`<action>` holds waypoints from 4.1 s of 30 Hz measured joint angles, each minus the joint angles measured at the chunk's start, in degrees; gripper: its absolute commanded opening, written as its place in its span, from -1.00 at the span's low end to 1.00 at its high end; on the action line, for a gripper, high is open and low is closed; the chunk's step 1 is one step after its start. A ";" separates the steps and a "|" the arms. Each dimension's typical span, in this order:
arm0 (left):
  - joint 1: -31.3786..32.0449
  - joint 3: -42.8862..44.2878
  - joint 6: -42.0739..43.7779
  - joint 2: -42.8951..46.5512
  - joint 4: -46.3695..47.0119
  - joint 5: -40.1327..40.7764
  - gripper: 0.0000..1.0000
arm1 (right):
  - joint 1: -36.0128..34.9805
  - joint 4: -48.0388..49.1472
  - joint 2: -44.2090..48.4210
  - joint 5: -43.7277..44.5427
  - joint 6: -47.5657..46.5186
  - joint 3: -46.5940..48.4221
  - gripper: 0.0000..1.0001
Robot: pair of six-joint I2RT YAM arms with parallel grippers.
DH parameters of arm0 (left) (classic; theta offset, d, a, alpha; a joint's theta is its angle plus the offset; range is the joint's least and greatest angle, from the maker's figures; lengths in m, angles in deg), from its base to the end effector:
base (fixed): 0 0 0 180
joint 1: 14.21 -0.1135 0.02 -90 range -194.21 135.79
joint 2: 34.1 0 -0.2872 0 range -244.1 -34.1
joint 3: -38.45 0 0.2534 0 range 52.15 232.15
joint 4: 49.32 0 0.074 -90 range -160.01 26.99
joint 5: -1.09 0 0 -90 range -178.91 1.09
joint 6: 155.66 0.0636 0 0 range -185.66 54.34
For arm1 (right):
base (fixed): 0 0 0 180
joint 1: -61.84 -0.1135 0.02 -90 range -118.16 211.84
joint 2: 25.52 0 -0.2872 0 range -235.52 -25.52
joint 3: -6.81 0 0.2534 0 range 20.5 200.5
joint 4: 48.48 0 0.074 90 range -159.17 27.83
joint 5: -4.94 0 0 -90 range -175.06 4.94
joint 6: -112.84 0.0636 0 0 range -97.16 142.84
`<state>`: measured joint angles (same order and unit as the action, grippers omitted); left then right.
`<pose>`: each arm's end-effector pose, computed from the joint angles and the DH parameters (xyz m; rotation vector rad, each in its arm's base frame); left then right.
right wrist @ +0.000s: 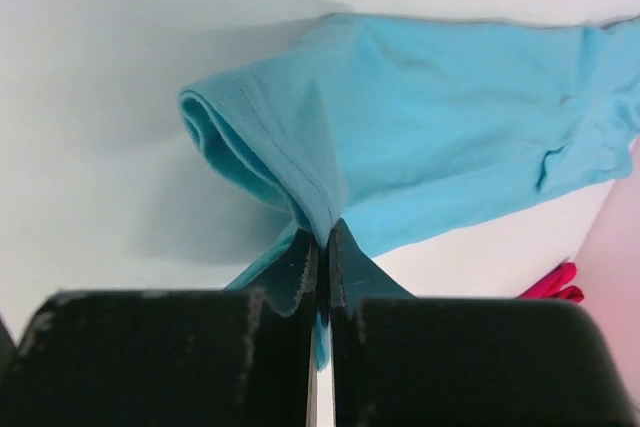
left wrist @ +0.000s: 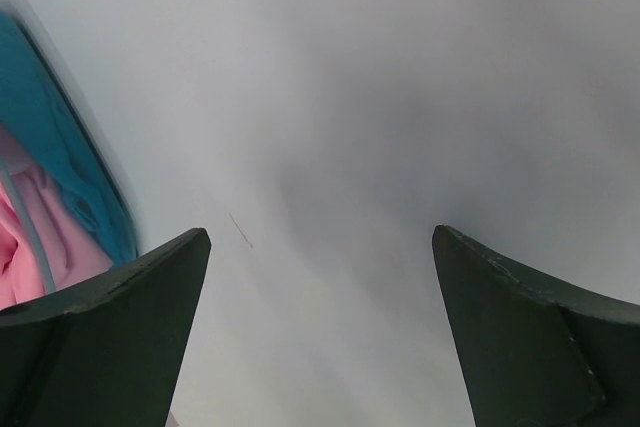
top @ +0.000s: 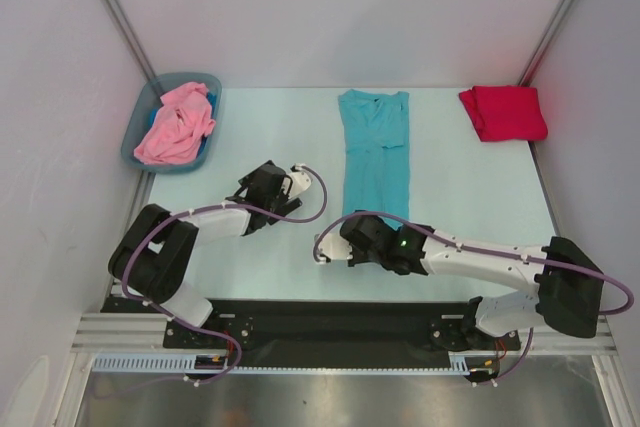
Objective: Fold and stack the t-shirts
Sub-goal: Fold the tshirt
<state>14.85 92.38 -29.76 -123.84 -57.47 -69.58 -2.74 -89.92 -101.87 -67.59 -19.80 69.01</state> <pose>0.2905 -0.1374 0.1594 1.1050 2.0487 0.4535 0.1349 0.2393 0.2195 -1.9327 1.5715 -0.2287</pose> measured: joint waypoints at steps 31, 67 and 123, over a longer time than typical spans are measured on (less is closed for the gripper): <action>-0.66 0.00 0.17 -1.29 1.75 1.81 0.99 | 25.46 20.63 -23.74 -3.69 -28.96 12.11 -1.00; -0.57 0.00 1.66 -2.29 3.91 2.21 0.99 | 32.22 32.54 -36.92 -4.39 -30.91 21.99 -0.61; -4.90 1.46 -2.36 -4.39 6.38 7.61 0.99 | 33.86 0.98 -45.94 -20.50 2.27 42.36 -1.00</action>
<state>9.95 93.84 -32.12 -128.23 -51.09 -61.97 31.12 -88.93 -147.82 -88.09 -17.52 111.37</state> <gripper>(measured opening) 0.996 0.009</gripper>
